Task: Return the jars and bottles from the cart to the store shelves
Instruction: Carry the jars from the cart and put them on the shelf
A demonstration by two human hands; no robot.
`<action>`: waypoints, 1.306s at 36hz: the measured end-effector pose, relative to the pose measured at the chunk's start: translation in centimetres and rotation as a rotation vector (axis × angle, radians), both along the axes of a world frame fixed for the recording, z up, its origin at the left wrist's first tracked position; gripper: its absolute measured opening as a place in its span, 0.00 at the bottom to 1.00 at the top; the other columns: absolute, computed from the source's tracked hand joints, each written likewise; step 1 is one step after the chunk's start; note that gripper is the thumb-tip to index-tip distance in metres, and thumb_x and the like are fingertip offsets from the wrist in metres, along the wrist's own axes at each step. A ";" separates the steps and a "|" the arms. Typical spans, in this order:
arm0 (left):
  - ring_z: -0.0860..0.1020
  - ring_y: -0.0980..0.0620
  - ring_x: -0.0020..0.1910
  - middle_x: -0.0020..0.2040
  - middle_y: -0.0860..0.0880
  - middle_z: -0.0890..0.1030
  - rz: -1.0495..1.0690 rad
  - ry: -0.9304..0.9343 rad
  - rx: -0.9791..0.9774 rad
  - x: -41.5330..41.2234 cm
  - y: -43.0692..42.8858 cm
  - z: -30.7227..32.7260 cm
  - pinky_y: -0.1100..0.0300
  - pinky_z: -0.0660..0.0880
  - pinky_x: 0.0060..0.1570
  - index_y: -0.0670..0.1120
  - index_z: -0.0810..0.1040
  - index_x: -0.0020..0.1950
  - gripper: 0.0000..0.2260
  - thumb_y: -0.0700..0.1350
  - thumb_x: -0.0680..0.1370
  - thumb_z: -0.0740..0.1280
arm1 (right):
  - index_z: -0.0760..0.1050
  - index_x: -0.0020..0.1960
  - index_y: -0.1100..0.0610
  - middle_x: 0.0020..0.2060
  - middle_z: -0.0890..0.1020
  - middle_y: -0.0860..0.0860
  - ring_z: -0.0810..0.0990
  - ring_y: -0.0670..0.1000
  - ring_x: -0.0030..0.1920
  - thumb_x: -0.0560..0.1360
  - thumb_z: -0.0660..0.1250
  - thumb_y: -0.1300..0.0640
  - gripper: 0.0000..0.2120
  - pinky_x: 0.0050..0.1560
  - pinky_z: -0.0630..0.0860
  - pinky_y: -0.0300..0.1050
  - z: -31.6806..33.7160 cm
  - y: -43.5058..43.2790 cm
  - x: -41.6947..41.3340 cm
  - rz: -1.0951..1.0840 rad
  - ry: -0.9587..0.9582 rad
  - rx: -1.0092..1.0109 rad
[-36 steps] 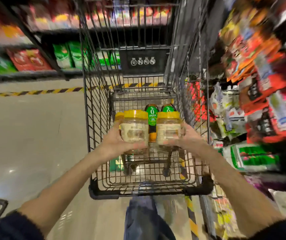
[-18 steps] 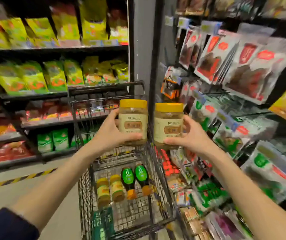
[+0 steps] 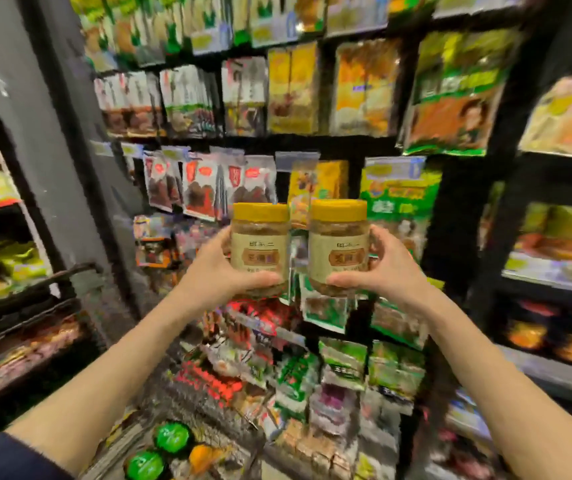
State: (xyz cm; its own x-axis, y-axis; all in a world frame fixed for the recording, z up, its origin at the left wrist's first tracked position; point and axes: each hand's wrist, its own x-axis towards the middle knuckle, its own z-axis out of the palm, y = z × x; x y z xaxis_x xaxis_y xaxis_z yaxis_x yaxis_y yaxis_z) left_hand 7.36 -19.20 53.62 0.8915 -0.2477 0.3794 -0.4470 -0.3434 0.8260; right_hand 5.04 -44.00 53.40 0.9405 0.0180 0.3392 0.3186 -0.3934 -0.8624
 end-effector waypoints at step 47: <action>0.75 0.67 0.49 0.50 0.62 0.77 -0.800 -0.090 -0.047 -25.4 -68.8 2.4 0.72 0.70 0.43 0.53 0.70 0.60 0.34 0.51 0.58 0.81 | 0.69 0.61 0.49 0.54 0.80 0.45 0.79 0.40 0.53 0.57 0.80 0.55 0.35 0.49 0.77 0.34 2.7 -54.6 -45.1 -0.972 -0.150 -0.116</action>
State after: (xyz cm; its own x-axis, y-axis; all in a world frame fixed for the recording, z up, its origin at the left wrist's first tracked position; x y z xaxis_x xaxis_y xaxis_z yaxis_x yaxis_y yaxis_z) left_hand -18.04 -88.01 56.04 0.4158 -0.7804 0.4671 -0.6083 0.1432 0.7807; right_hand -40.06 -98.61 56.07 0.5113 -0.6982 0.5011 -0.0845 -0.6211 -0.7792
